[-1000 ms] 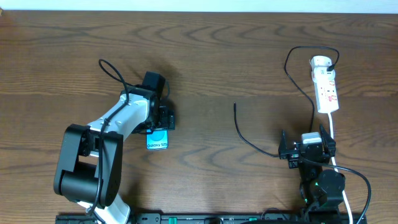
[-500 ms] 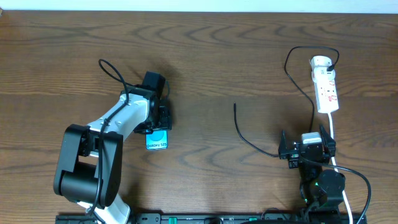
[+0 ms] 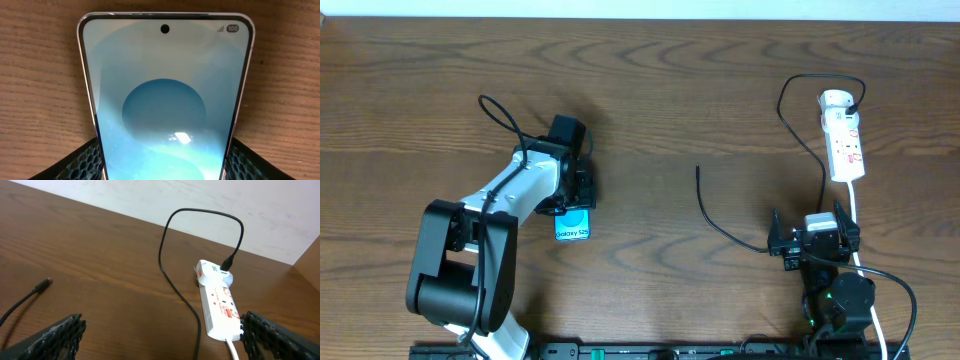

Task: Plug charger to phone and switch on socket
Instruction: 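Close the left gripper on the smartphone's bottom edge, then lift the smartphone with the left gripper and raise it upright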

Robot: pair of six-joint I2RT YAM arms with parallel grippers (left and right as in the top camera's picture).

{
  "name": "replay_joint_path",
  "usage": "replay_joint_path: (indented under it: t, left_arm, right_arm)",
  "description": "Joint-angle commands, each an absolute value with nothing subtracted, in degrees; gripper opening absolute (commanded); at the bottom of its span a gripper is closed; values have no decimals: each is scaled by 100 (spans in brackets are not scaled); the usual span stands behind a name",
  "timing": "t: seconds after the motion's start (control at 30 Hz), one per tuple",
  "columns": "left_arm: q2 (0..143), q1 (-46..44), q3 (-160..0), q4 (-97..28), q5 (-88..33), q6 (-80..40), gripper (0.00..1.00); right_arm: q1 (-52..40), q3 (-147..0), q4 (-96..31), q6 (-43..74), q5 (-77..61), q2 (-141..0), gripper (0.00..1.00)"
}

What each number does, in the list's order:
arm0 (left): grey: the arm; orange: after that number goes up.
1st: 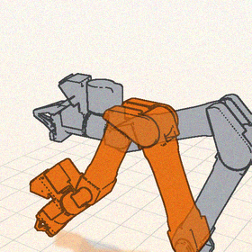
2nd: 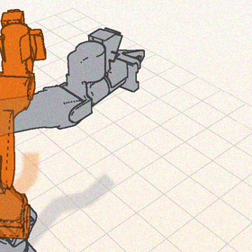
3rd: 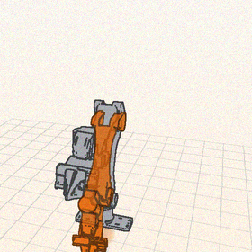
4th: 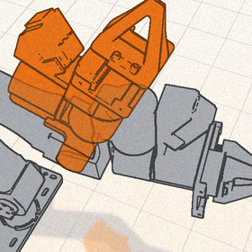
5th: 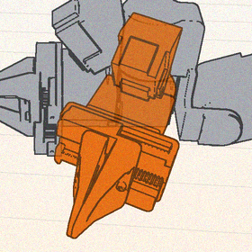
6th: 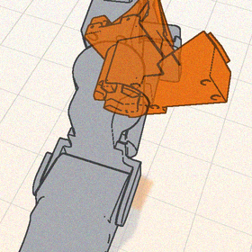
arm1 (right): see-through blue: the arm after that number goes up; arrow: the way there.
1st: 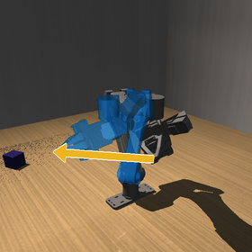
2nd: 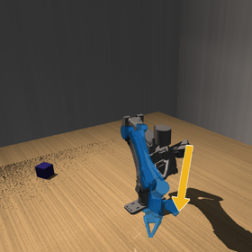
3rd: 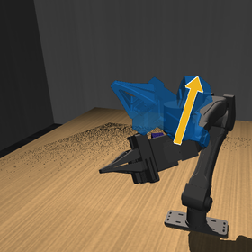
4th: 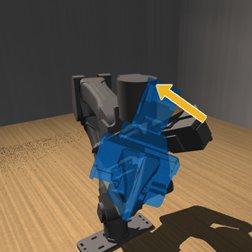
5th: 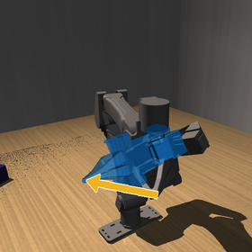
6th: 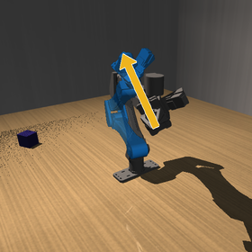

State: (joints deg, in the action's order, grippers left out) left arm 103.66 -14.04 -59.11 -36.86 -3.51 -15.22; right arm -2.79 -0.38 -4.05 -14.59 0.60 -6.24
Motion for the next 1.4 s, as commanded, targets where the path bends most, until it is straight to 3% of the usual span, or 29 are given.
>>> replay_joint_path:
  t: [0.0,0.37,0.47,1.37]
  left_arm:
    - [10471,-1417,-5756,-3671,-386,-1531,43]
    - [10471,-1417,-5756,-3675,-386,-1533,19]
    - [10471,-1417,-5756,-3675,-386,-1531,8]
    - [9904,-1417,-5929,-3870,-388,-1533,7]
  right_arm:
    - [-244,-32,-432,-1420,27,-607,99]
    - [-244,-32,-432,-1420,27,-607,99]
    - [-244,-32,-432,-1420,27,-607,99]
    - [-244,-32,-432,-1422,27,-607,99]
